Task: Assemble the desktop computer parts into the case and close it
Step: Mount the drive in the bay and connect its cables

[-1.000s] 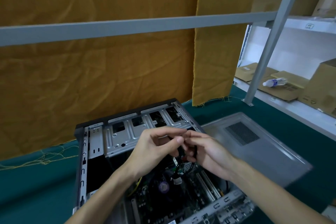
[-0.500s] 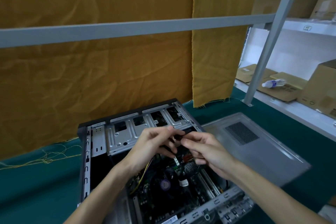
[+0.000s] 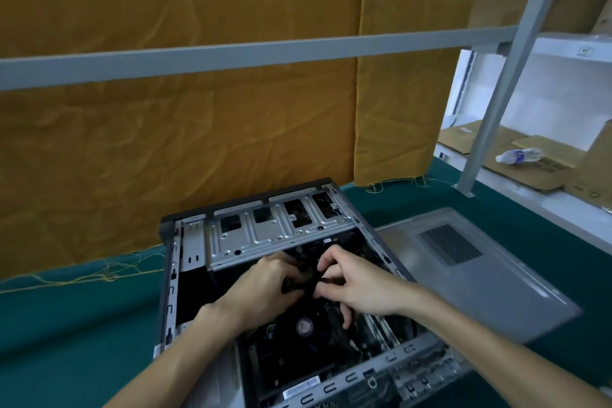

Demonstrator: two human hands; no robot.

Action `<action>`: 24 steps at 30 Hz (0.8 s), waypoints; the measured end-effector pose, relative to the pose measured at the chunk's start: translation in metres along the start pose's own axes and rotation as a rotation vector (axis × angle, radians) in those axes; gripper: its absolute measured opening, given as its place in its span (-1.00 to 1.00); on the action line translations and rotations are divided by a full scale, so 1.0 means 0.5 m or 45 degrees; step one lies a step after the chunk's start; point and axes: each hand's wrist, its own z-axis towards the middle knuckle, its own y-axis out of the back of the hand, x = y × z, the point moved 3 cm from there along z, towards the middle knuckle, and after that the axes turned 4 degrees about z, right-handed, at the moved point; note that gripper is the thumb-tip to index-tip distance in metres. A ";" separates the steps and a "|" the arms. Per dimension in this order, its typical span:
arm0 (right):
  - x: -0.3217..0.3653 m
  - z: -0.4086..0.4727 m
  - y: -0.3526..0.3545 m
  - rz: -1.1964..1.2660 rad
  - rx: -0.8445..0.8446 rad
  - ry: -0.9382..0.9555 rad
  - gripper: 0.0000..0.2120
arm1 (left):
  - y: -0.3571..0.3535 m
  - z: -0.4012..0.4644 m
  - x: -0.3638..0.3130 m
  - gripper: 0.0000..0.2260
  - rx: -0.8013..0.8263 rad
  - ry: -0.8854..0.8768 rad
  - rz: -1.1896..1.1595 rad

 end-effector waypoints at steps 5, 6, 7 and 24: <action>-0.026 0.014 0.008 -0.212 -0.043 -0.203 -0.86 | -0.020 0.010 0.026 -0.83 0.098 0.198 0.065; -0.025 0.014 0.008 -0.187 -0.029 -0.201 -0.81 | -0.024 0.016 0.025 -0.84 0.127 0.205 0.073; -0.023 0.013 0.007 -0.150 -0.006 -0.182 -0.81 | -0.029 0.022 0.022 -0.84 0.156 0.201 0.081; -0.025 0.036 0.000 -0.382 0.039 0.003 -0.78 | -0.078 0.094 0.023 -0.77 0.208 0.542 0.056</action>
